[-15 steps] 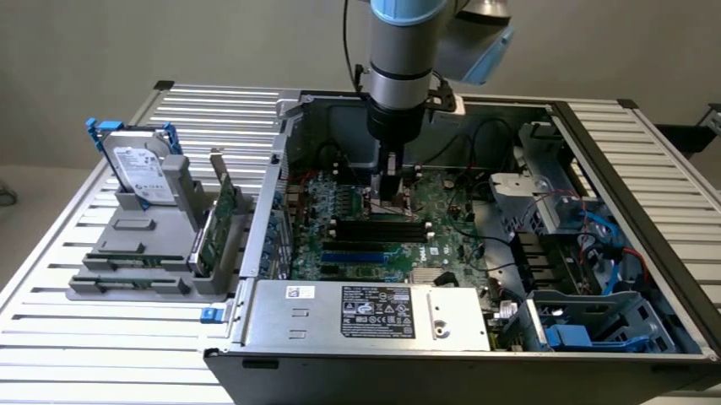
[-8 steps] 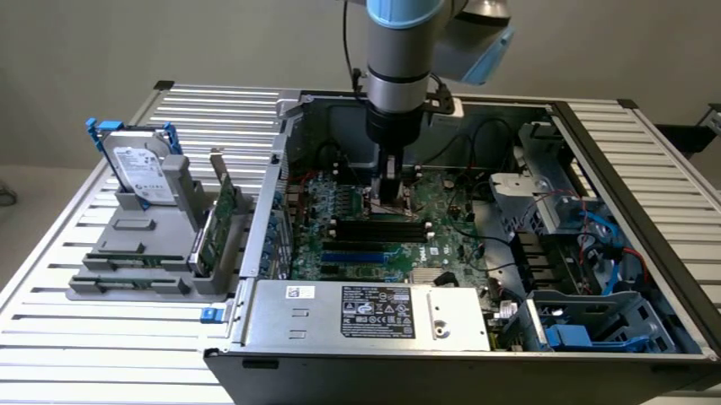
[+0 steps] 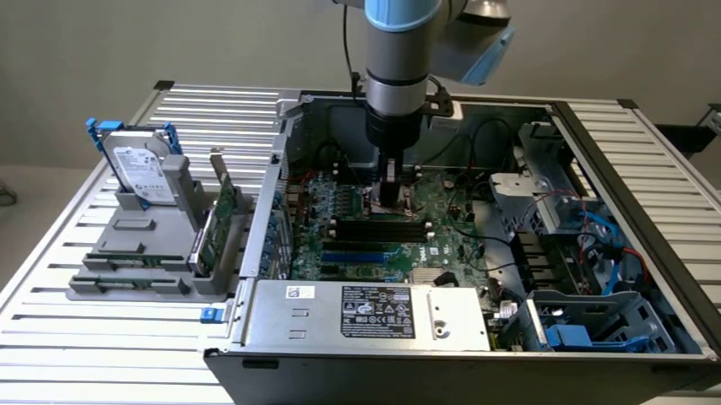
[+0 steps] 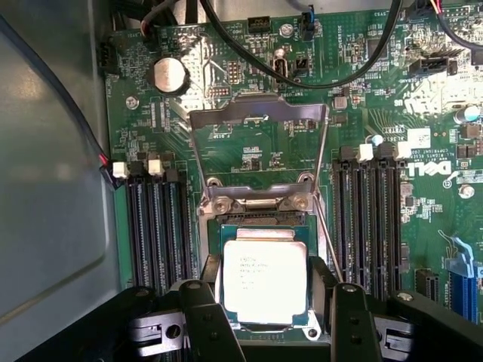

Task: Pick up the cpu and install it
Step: 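Place the cpu into insertion slot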

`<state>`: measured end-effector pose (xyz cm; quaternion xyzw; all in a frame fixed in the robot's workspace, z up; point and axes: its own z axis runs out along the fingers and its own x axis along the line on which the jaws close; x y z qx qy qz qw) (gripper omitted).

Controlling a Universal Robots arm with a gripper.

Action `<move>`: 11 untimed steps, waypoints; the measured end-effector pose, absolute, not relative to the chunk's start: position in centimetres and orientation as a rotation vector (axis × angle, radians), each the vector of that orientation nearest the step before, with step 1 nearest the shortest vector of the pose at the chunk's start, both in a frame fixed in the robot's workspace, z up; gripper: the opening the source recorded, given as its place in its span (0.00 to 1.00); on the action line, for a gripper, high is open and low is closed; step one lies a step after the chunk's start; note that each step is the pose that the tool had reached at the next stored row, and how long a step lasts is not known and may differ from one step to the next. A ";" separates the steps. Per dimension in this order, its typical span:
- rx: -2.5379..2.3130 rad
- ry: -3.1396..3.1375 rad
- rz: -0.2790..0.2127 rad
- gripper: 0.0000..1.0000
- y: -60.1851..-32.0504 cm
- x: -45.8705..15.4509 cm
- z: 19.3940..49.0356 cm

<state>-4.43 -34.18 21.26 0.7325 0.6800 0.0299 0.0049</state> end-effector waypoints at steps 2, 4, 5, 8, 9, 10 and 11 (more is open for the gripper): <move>2.292 2.128 0.098 0.55 -34.2 -4.4 21.1; 2.290 2.127 0.102 0.55 -34.2 -4.4 20.9; 2.289 2.126 0.103 0.55 -34.2 -4.5 20.8; 2.288 2.125 0.106 0.55 -34.2 -4.5 20.6; 2.288 2.125 0.106 0.55 -34.2 -4.5 20.6; 2.287 2.125 0.106 0.55 -34.2 -4.5 20.6; 2.287 2.126 0.106 0.55 -34.2 -4.5 20.6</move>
